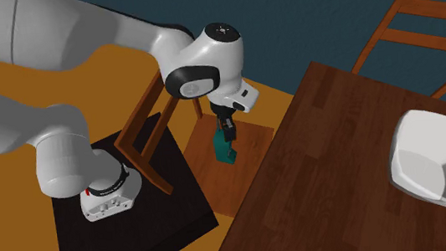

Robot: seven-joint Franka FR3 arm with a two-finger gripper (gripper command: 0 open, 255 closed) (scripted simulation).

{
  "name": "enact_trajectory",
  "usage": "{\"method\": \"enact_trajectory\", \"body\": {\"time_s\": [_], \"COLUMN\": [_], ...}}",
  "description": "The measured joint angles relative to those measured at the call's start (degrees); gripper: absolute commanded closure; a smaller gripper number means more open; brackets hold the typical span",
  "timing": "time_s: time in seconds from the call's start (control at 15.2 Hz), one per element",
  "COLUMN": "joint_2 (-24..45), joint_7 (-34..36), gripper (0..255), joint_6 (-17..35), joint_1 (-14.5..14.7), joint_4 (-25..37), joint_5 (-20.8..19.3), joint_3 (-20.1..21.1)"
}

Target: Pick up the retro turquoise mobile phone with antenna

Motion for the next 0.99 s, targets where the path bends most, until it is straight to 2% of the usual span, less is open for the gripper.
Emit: {"method": "enact_trajectory", "body": {"time_s": [0.2,0.66,0.73,0.99], "joint_2": [4.23,8.81,9.02,9.22], "joint_7": [1.13,1.21,1.19,1.17], "gripper": [0,0,255,255], "joint_6": [4.86,11.37,11.68,12.02], "joint_1": [-0.50,-0.52,-0.53,-0.53], "joint_4": [0.18,-1.60,-1.69,-1.68], "joint_5": [0.20,0.49,0.51,0.53], "joint_3": [-0.51,-0.79,-0.81,-0.82]}}
